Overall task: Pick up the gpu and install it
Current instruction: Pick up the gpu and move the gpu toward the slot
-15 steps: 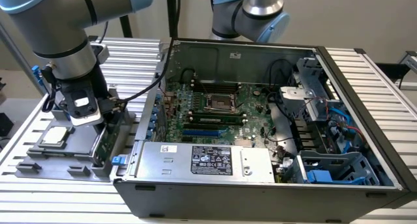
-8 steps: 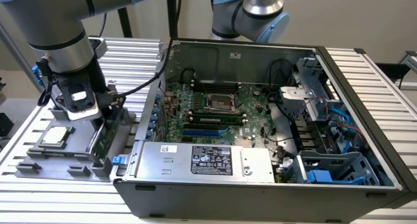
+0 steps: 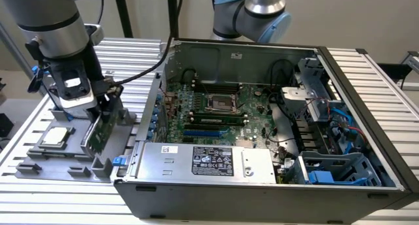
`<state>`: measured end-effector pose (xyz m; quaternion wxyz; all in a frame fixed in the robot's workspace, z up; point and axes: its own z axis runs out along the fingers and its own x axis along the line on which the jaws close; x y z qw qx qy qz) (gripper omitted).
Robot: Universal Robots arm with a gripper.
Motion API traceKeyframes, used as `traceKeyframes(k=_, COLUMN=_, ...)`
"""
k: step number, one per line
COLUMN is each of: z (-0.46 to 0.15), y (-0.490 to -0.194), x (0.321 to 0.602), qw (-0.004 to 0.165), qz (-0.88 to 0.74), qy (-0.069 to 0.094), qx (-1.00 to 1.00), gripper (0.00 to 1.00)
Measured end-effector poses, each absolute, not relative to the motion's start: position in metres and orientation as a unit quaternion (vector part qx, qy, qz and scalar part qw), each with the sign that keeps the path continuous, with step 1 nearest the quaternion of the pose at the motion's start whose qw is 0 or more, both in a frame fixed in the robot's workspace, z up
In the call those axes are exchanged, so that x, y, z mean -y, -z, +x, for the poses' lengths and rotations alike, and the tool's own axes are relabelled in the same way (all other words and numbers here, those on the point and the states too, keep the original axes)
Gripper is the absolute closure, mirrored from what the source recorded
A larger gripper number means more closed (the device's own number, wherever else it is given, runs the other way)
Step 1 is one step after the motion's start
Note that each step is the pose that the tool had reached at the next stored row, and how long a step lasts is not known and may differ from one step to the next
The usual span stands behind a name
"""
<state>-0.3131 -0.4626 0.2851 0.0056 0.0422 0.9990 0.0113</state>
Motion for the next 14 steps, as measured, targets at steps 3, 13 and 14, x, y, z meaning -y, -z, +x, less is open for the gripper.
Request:
traceKeyframes(k=3, z=-0.312, y=-0.299, x=0.463, qw=0.005, qz=0.041, qy=-0.011, qx=-0.999, gripper=0.73)
traceKeyframes(k=13, z=-0.3, y=-0.344, x=0.463, qw=0.004, qz=0.034, qy=-0.013, qx=-0.999, gripper=0.73)
traceKeyframes(k=14, z=-0.298, y=-0.349, x=0.463, qw=0.004, qz=0.033, qy=-0.013, qx=-0.999, gripper=0.73)
